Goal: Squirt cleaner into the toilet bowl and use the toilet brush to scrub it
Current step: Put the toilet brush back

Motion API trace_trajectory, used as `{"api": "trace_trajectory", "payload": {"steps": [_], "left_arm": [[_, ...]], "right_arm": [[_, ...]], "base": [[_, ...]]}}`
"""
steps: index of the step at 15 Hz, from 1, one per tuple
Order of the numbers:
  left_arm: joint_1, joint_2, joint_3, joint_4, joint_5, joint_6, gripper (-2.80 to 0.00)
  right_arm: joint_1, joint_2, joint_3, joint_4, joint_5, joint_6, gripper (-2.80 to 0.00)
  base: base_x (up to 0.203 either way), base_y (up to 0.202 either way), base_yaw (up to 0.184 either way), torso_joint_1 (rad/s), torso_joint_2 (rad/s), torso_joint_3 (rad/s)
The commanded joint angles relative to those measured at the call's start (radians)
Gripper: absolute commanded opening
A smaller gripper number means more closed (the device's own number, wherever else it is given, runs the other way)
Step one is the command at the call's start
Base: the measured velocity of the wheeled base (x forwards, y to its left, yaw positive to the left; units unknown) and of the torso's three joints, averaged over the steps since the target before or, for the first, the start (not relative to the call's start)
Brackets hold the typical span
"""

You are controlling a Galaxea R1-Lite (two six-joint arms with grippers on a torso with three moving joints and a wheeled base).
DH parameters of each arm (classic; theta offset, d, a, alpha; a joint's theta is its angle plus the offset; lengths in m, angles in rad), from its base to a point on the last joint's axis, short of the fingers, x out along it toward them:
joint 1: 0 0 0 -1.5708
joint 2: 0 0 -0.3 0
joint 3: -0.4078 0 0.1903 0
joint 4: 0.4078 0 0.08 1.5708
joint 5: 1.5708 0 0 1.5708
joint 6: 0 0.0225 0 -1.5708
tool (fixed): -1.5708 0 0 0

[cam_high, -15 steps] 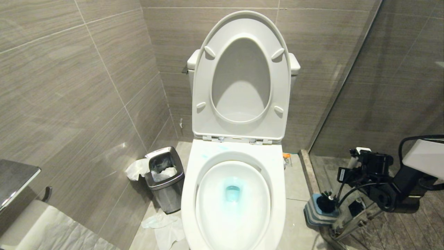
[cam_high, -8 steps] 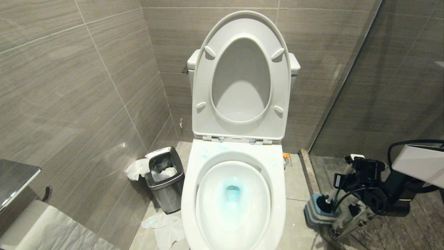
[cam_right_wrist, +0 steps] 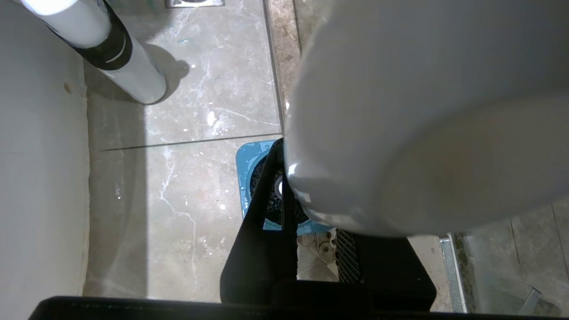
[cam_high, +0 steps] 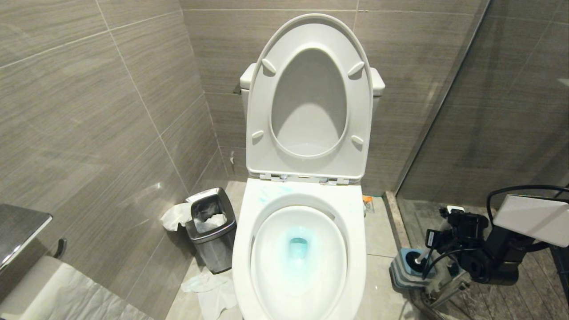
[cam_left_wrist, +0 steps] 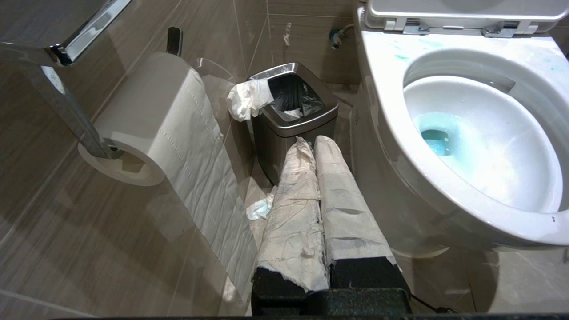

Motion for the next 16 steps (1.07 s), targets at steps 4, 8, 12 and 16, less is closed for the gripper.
{"api": "trace_trajectory", "payload": {"steps": [4,8,12,16], "left_arm": [[0.0,0.0,0.002,0.0,0.0,0.0,-2.8],[0.0,0.0,0.002,0.0,0.0,0.0,-2.8],[0.0,0.0,0.002,0.0,0.0,0.0,-2.8],[0.0,0.0,0.003,0.0,0.0,0.0,-2.8]], "right_arm": [[0.0,0.007,-0.002,-0.006,-0.002,-0.002,0.0],[-0.002,-0.02,0.013,-0.001,-0.002,-0.024,0.0],[-0.01,-0.082,0.082,-0.007,0.007,-0.067,0.0],[-0.009,-0.201,0.202,-0.007,0.009,-0.075,0.0]], "base": [[0.0,0.0,0.0,0.0,0.0,0.0],[0.0,0.0,0.0,0.0,0.0,0.0],[0.0,0.0,0.0,0.0,0.0,0.0],[0.0,0.0,0.0,0.0,0.0,0.0]]}}
